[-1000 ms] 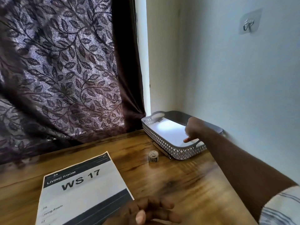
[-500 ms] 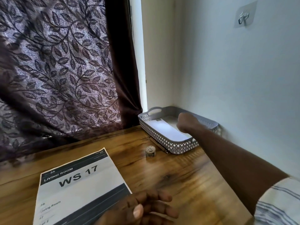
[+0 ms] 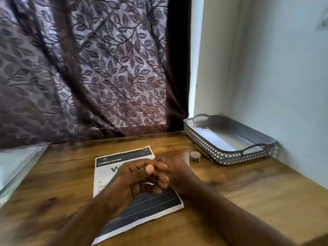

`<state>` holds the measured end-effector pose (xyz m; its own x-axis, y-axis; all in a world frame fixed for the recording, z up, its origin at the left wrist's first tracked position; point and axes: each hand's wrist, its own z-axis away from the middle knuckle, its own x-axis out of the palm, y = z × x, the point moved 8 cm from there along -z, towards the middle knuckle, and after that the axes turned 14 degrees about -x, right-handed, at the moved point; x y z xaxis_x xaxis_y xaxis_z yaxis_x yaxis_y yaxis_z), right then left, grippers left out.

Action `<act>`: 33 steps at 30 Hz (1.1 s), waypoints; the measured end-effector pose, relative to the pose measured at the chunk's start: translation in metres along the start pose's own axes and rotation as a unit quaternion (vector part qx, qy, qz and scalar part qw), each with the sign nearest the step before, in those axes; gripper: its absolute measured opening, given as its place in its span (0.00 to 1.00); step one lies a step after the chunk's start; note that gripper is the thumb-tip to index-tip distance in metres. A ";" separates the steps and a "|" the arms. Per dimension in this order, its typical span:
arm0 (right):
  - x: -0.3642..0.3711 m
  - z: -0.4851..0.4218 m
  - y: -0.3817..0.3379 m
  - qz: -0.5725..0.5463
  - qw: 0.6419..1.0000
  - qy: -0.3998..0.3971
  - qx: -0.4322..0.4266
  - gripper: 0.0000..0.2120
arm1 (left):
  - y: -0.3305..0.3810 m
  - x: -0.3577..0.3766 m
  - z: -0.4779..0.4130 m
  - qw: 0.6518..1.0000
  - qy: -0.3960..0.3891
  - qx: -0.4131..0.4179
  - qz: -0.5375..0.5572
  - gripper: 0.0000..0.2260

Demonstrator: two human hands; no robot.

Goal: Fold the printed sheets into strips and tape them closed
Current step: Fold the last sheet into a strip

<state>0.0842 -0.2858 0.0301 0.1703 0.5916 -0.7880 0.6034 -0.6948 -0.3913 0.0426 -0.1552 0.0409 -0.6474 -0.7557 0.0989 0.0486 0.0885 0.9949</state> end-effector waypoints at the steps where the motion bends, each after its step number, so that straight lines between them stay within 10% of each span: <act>1: 0.015 -0.003 -0.001 -0.012 0.999 -0.037 0.001 0.15 | 0.002 -0.020 0.004 0.997 0.057 0.014 -0.040 0.17; 4: 0.039 -0.008 -0.004 0.065 0.987 -0.143 -0.017 0.28 | 0.006 -0.093 0.023 0.926 0.290 0.021 -0.242 0.05; 9: 0.055 -0.003 -0.015 0.112 0.978 -0.174 -0.013 0.29 | -0.001 -0.167 0.040 0.779 0.412 -0.073 -0.466 0.12; 16: 0.035 -0.021 0.000 0.066 0.996 -0.031 0.053 0.16 | -0.017 -0.198 0.032 0.757 0.407 -0.146 -0.490 0.33; 24: 0.031 -0.067 0.063 0.164 0.966 0.023 0.198 0.12 | -0.024 -0.195 0.029 0.724 0.383 -0.176 -0.546 0.32; 33: 0.035 -0.081 0.064 0.093 0.980 0.042 0.170 0.04 | -0.022 -0.191 0.030 0.722 0.383 -0.177 -0.548 0.34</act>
<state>0.1917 -0.2766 0.0163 0.3250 0.4642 -0.8239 0.2645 -0.8811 -0.3921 0.1420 0.0070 -0.0007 0.1604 -0.3958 -0.9042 0.1049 -0.9041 0.4143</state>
